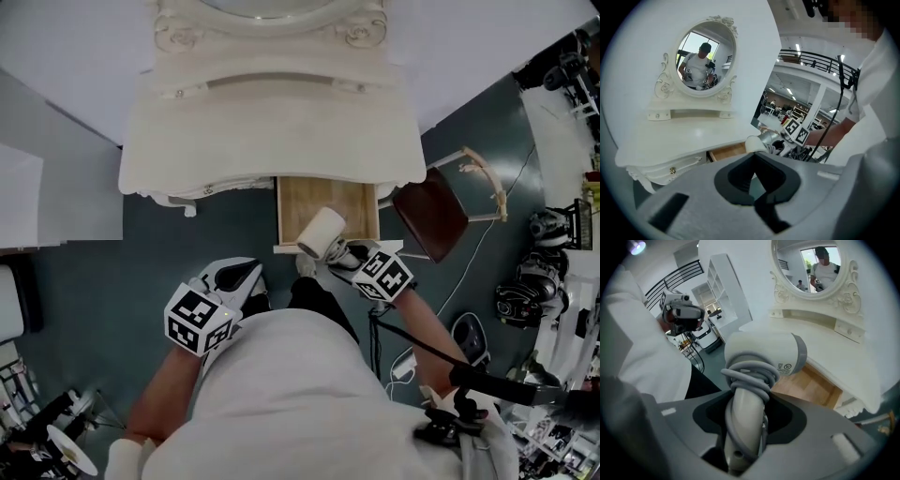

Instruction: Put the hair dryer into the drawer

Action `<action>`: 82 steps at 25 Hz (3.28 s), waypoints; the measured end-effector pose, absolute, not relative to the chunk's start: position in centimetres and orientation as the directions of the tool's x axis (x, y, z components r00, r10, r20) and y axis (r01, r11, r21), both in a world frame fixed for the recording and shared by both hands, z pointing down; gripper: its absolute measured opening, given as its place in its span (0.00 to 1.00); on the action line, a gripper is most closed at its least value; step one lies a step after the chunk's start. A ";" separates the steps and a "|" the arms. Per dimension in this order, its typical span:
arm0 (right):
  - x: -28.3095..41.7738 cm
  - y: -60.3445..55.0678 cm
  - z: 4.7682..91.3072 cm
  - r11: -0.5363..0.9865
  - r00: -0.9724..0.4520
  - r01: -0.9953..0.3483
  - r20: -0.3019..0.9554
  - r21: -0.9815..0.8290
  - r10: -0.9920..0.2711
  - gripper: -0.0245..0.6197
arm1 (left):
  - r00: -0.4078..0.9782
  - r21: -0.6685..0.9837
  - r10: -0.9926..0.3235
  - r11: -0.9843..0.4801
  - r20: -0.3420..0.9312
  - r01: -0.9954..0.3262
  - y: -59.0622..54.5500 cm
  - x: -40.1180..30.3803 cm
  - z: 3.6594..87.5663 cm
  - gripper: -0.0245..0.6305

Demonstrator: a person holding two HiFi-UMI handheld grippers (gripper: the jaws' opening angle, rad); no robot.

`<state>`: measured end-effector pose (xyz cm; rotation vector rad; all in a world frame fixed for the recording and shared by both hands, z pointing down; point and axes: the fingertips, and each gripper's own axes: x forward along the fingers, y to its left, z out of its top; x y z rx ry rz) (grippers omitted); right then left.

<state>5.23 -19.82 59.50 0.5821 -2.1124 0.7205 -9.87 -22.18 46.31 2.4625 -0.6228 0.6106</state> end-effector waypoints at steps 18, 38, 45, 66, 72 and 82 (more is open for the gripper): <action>8.4 -28.6 68.6 0.901 -0.511 -0.311 0.853 -0.301 0.109 0.36 | 0.660 0.335 -0.432 -0.615 0.614 -0.714 -25.9 -3.4 46.5 0.04; 7.6 -34.5 76.5 0.932 -0.440 -0.312 0.897 -0.186 0.032 0.36 | 0.541 0.302 -0.498 -0.483 0.677 -0.822 -26.7 -5.3 46.8 0.04; 7.3 -35.8 78.1 0.933 -0.438 -0.328 0.899 -0.150 -0.010 0.36 | 0.534 0.303 -0.484 -0.478 0.693 -0.825 -27.2 -5.3 47.4 0.04; 7.4 -37.6 80.5 0.942 -0.446 -0.327 0.891 -0.071 -0.088 0.37 | 0.520 0.306 -0.470 -0.459 0.714 -0.834 -28.1 -5.2 48.4 0.04; 7.3 -37.7 80.6 0.946 -0.452 -0.318 0.887 -0.064 -0.092 0.38 | 0.517 0.304 -0.468 -0.456 0.717 -0.836 -28.0 -5.2 48.4 0.04; 7.5 -38.0 80.8 0.943 -0.456 -0.329 0.884 -0.059 -0.104 0.42 | 0.508 0.295 -0.465 -0.456 0.725 -0.840 -28.2 -4.7 48.3 0.04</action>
